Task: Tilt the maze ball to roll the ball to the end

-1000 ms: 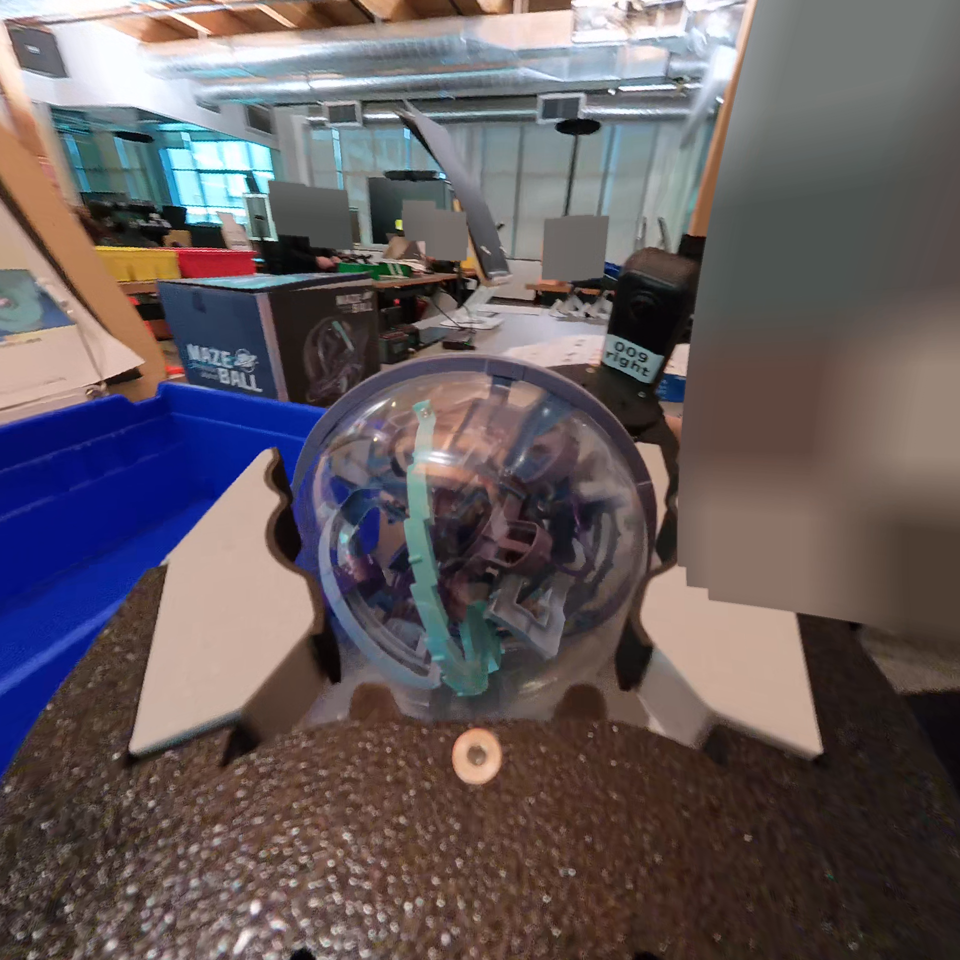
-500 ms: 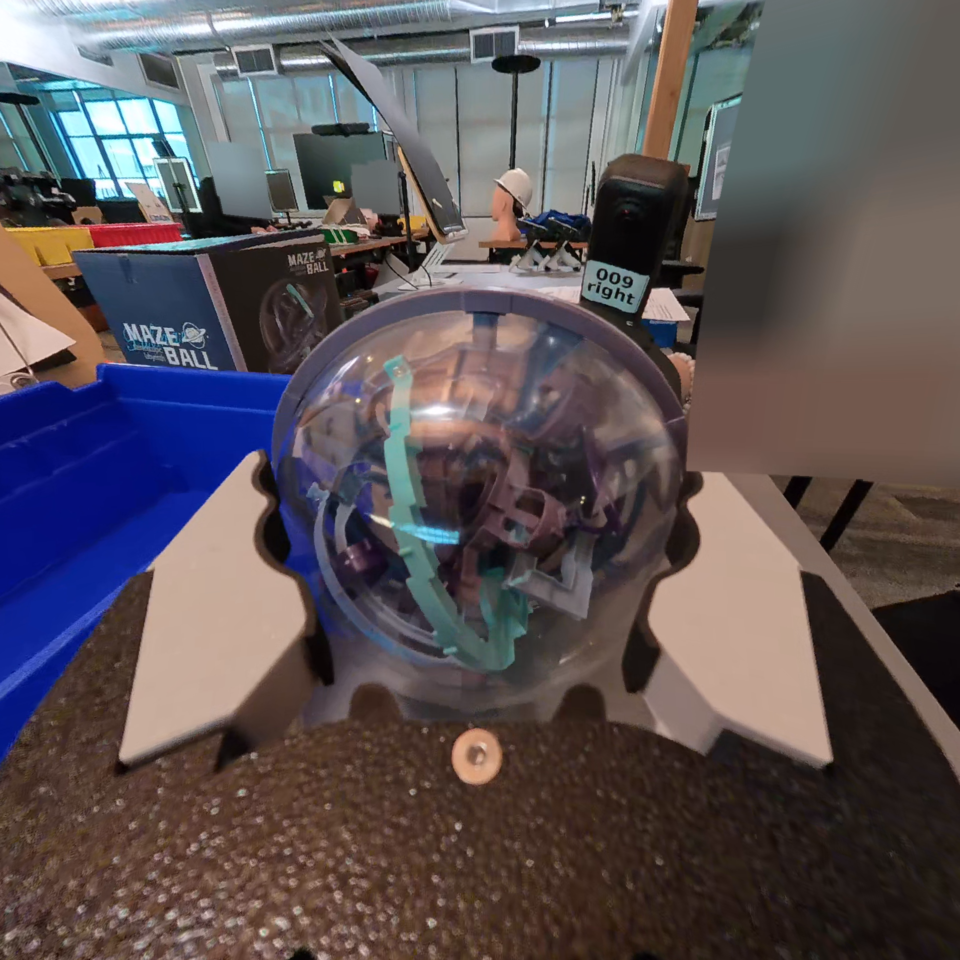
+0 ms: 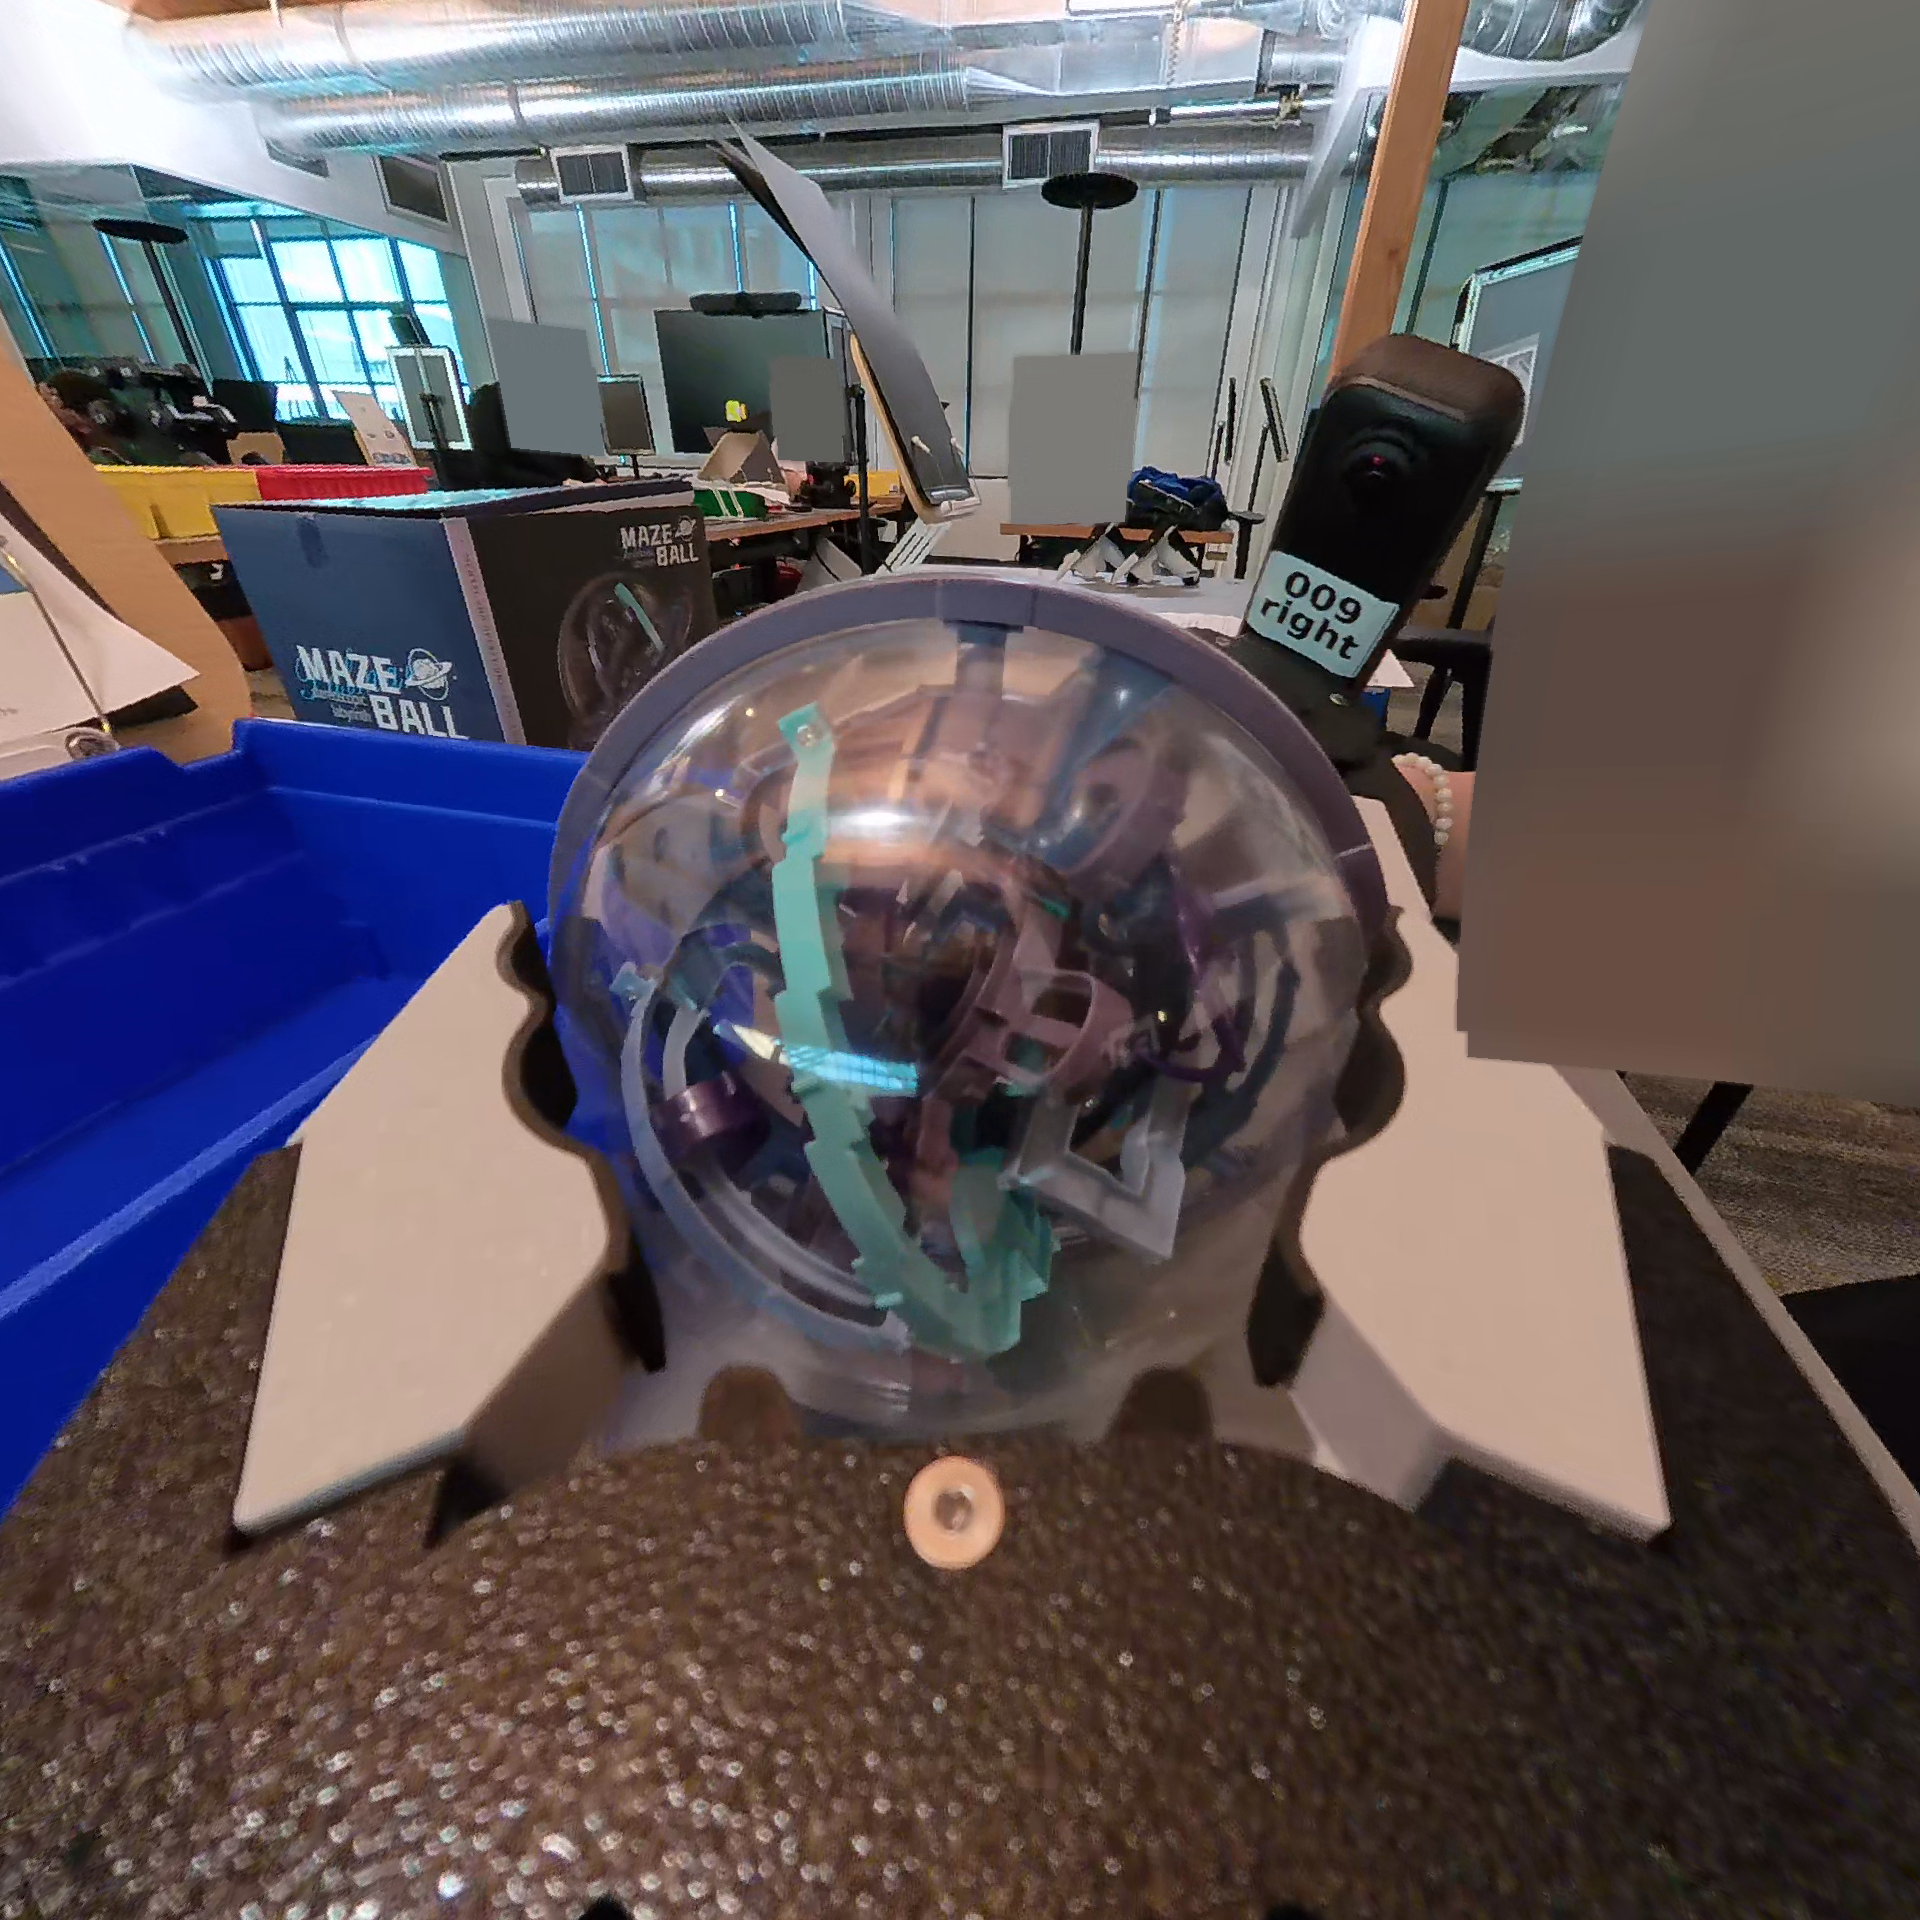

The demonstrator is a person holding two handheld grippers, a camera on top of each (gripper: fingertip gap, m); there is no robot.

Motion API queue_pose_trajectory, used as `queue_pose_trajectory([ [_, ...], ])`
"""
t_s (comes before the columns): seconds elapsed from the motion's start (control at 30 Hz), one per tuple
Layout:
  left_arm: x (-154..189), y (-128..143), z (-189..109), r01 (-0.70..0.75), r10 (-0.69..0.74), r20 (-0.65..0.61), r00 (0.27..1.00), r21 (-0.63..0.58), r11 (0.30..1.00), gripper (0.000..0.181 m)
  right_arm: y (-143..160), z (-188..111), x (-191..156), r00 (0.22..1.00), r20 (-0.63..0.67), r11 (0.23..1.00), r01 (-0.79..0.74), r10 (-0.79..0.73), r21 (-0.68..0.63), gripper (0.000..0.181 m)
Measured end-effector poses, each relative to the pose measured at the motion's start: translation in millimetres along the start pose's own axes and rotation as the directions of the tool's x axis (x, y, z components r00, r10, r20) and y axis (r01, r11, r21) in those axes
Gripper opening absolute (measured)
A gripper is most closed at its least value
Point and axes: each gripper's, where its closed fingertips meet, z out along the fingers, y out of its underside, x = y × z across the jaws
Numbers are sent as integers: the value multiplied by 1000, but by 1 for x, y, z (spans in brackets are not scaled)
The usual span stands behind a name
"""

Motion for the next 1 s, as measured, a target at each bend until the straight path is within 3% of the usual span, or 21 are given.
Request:
queue_pose_trajectory([
  [0.3,2,3,-6,-20,20,-28,999,-5,1000,146,-2,-4,-2,999,35,999,30,-31,22,152],
  [0.73,0,3,-4,-44,44,42,998,4,999,150,2,5,-2,996,-41,997,76,-77,-19,158],
  [1.0,5,8,-14,-99,97,-44,994,-31,995,147,8,-4,2,999,23,999,29,-28,-20,153],
])
